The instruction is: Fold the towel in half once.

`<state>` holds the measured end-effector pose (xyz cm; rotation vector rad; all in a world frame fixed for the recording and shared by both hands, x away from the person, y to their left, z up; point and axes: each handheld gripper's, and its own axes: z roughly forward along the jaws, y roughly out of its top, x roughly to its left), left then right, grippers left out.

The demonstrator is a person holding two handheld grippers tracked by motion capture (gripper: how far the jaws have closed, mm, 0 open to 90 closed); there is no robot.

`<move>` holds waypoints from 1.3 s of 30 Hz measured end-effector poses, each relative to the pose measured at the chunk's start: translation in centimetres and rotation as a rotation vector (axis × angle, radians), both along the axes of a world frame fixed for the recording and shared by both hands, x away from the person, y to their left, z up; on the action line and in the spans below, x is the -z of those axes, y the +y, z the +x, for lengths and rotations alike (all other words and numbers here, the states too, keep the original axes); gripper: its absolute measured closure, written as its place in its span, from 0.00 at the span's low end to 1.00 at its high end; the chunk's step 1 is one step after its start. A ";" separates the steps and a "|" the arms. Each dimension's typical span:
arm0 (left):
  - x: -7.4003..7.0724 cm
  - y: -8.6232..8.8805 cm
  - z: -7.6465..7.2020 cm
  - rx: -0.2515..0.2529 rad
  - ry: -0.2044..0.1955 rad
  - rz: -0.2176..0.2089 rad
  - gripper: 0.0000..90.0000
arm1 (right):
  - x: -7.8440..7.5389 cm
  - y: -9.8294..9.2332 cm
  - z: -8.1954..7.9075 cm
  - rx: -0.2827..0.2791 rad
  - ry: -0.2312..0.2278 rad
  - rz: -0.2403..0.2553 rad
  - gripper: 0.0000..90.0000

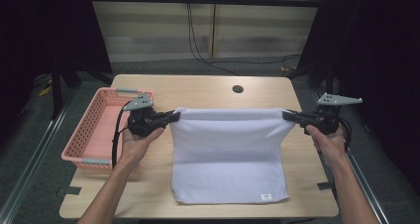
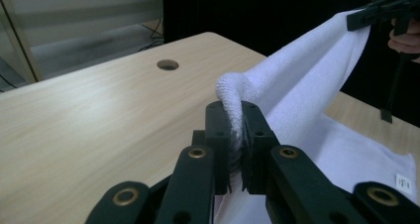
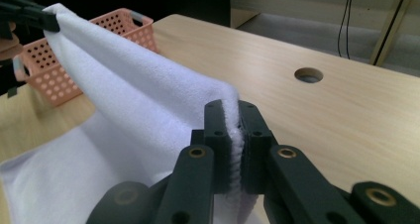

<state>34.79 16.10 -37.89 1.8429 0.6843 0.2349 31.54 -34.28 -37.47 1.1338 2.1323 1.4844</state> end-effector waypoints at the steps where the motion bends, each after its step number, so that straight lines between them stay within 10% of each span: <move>1: 0.1 -0.1 -0.4 0.004 -0.005 0.002 0.94 | 0.2 0.0 -0.4 -0.005 0.002 -0.003 0.95; 15: 4.1 -0.2 -6.7 0.065 0.055 0.023 0.94 | 4.0 -0.2 -6.8 -0.057 0.046 -0.011 0.95; 28: 9.0 0.6 -9.1 0.140 0.172 0.099 0.92 | 10.1 0.0 -11.7 -0.135 0.212 -0.062 0.89; 39: 9.2 2.2 -12.0 0.201 0.190 0.110 0.77 | 9.6 -0.6 -13.8 -0.175 0.217 -0.072 0.68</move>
